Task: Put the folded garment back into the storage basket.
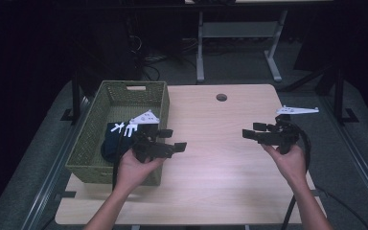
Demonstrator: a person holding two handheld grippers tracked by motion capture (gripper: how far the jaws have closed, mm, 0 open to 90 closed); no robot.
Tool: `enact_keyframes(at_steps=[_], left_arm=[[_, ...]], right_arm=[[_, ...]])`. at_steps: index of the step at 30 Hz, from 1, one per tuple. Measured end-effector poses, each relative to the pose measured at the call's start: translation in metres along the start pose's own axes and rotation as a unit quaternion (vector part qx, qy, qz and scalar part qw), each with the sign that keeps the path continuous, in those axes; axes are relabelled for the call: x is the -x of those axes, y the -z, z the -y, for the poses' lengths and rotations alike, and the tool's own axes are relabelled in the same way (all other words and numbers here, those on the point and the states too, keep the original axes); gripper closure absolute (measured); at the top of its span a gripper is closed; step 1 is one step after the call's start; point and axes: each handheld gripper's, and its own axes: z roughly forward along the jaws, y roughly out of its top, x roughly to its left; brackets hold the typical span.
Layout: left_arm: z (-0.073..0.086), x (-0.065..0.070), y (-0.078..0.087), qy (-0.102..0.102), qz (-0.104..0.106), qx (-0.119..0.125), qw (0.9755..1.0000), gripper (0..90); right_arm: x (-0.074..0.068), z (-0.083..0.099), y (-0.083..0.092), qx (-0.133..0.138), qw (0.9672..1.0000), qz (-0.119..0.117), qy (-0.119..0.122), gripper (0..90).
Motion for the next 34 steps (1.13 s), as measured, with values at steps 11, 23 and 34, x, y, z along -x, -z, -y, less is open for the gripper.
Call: enact_keyframes(at_steps=[11,23,34], left_arm=[[0.004,0.019,-0.024,-0.007,0.016,-0.012,0.9998,22.6],[0.017,0.038,-0.045,-0.025,0.025,-0.025,0.9991,22.6],[0.033,0.047,-0.065,-0.03,0.039,-0.042,0.9979,22.6]], right_arm=[[0.01,0.015,0.01,-0.004,0.9999,0.009,-0.005,28.7],[0.021,0.037,0.02,-0.005,0.9996,0.024,-0.014,28.6],[0.03,0.065,0.039,-0.003,0.9988,0.039,-0.03,28.4]])
